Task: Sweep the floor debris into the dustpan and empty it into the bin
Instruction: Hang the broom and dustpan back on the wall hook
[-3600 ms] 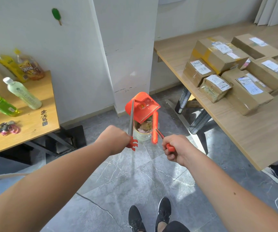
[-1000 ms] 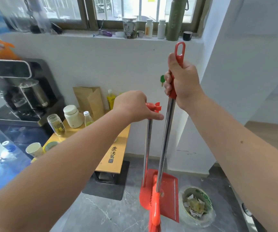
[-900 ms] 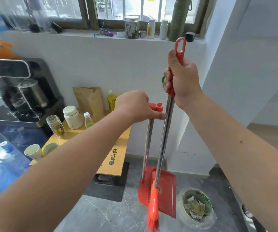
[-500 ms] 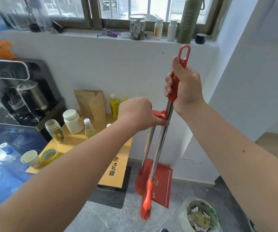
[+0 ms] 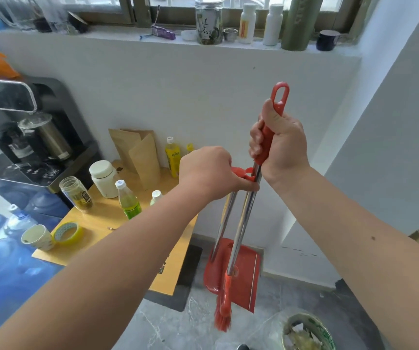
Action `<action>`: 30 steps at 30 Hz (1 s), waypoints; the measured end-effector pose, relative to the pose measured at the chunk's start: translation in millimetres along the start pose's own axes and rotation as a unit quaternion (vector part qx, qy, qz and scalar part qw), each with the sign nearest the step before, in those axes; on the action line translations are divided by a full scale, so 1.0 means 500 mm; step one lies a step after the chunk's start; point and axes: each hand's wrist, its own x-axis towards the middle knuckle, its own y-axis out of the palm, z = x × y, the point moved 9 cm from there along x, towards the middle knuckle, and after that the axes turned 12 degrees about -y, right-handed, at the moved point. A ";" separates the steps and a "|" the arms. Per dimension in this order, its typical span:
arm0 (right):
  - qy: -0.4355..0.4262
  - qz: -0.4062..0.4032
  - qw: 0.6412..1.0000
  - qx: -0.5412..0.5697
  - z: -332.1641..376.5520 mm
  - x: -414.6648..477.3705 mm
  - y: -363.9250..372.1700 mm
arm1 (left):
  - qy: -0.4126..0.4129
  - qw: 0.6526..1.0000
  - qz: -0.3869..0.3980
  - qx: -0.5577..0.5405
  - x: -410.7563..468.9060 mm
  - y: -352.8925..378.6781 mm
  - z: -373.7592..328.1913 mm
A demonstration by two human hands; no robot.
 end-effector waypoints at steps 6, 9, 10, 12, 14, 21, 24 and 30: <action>0.018 0.002 0.999 0.031 -0.031 0.048 -0.030 | -0.010 1.000 0.015 0.002 0.049 0.037 -0.015; 0.025 -0.001 0.999 0.034 -0.050 0.063 -0.043 | -0.017 1.000 0.026 0.002 0.066 0.061 -0.024; 0.026 -0.001 0.999 0.033 -0.057 0.066 -0.047 | -0.018 0.999 0.031 0.002 0.071 0.070 -0.028; 0.027 0.001 0.999 0.028 -0.073 0.073 -0.054 | -0.021 0.999 0.041 -0.002 0.081 0.090 -0.032; 0.027 0.004 0.999 0.020 -0.086 0.077 -0.064 | -0.025 0.998 0.050 -0.003 0.088 0.114 -0.034; 0.040 0.008 0.999 -0.010 -0.165 0.092 -0.150 | -0.024 0.991 0.124 0.034 0.133 0.240 -0.051; 0.039 -0.014 0.999 -0.025 -0.203 0.115 -0.194 | -0.030 0.989 0.141 0.038 0.163 0.293 -0.061; 0.037 -0.046 0.996 -0.069 -0.283 0.205 -0.269 | -0.039 0.980 0.189 0.042 0.253 0.403 -0.083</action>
